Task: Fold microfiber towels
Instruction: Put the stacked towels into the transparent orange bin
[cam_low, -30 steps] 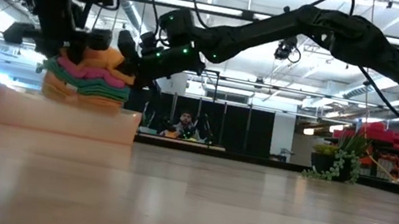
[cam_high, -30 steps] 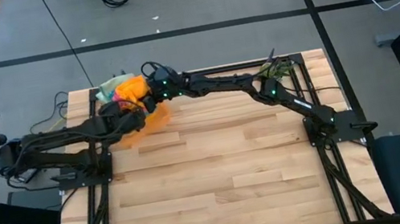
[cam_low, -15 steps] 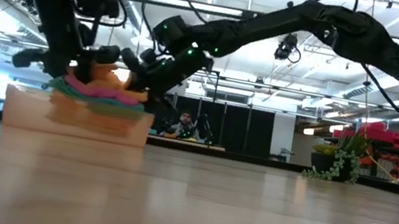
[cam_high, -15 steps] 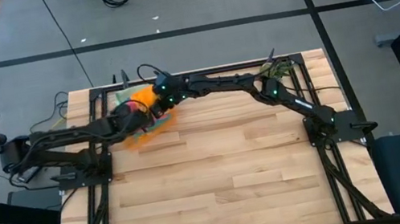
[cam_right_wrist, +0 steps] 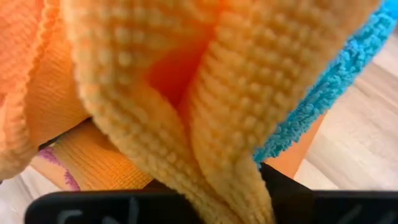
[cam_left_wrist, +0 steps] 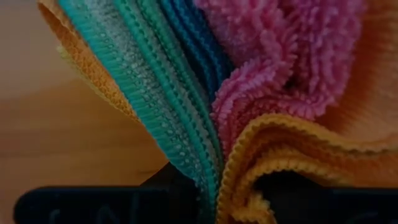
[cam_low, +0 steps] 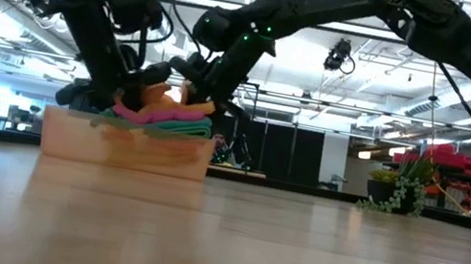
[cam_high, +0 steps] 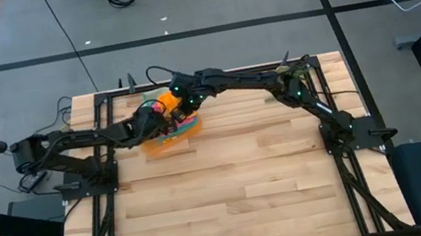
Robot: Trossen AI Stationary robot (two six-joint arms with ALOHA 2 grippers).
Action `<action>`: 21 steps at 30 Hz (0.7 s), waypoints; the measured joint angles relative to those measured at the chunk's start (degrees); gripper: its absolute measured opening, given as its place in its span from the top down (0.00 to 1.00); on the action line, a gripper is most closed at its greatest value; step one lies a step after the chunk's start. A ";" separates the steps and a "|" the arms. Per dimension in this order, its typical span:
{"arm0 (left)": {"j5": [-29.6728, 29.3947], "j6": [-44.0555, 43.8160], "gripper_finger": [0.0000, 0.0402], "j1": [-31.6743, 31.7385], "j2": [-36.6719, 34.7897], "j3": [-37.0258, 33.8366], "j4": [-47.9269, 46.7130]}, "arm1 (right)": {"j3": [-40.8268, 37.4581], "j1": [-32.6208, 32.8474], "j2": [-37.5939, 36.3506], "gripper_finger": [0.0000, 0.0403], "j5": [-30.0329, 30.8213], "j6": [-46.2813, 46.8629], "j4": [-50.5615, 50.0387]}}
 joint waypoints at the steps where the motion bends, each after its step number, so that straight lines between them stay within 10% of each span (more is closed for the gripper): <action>1: 0.27 0.26 0.80 0.02 0.37 -0.06 0.41 | -0.16 -0.04 0.05 0.86 -0.18 -0.21 -0.05; 21: -2.14 -5.10 0.80 -0.55 -5.81 -0.04 -10.75 | 0.10 0.55 0.74 0.52 4.66 -2.34 2.49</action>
